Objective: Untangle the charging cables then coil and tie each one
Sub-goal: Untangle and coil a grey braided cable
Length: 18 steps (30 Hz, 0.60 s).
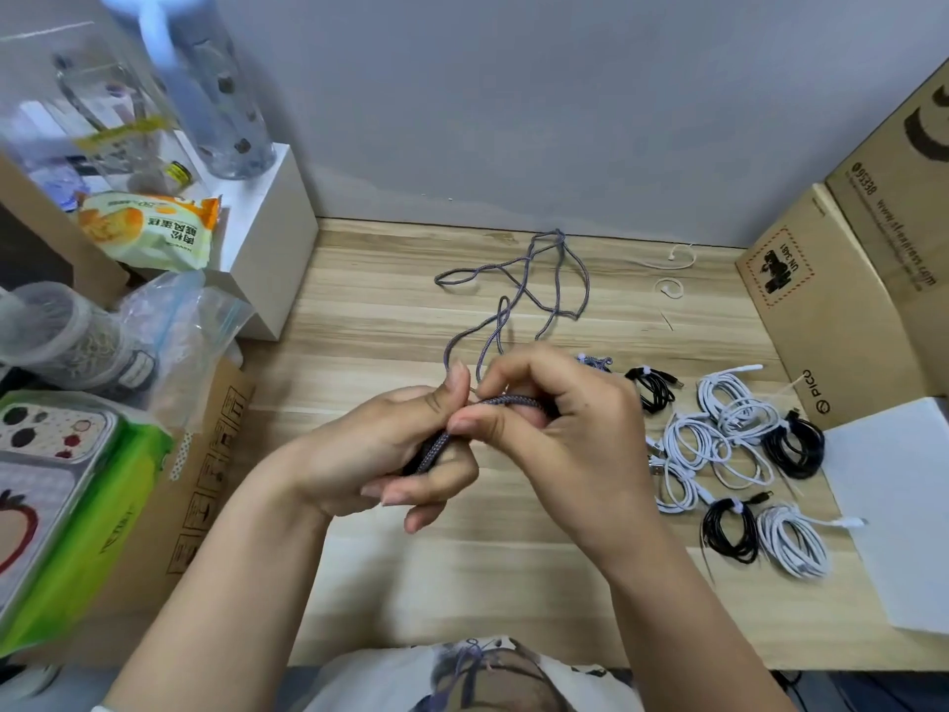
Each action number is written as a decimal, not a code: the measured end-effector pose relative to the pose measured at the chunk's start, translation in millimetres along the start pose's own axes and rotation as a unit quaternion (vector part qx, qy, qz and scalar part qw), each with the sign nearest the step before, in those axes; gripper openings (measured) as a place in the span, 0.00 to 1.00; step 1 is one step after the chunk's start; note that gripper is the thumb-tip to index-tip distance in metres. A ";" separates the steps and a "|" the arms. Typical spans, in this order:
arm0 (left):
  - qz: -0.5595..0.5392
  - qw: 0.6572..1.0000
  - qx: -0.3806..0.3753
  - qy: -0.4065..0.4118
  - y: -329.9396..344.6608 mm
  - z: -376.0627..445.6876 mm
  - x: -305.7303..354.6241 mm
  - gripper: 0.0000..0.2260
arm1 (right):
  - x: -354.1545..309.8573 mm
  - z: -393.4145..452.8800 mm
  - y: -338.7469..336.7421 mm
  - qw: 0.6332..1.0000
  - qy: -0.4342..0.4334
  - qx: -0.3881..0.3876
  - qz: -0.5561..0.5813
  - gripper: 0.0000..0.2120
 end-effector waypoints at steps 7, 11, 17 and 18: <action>-0.277 0.936 -0.176 0.129 18.9 -7.9 27.6 0.13 | 13.8 8.9 5.7 0.997 0.046 -0.010 0.058 0.10; -0.293 0.933 -0.079 0.196 12.1 -6.2 45.1 0.16 | 29.3 0.7 23.0 0.955 0.188 -0.087 0.211 0.13; -0.386 0.880 0.077 0.266 -22.9 -7.8 48.7 0.25 | 37.6 -34.5 52.2 0.892 0.293 -0.273 0.209 0.14; -0.384 0.871 0.133 0.277 -31.3 -10.8 48.4 0.24 | 35.4 -42.0 56.2 0.877 0.307 -0.304 0.210 0.13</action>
Point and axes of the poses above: each hand's wrist, its own z-axis towards the middle knuckle, its own y-axis out of the palm, x = y × z, the point moved 6 cm from there along z, towards the middle knuckle, and after that the axes turned 3 degrees about x, right-handed, at the moved point
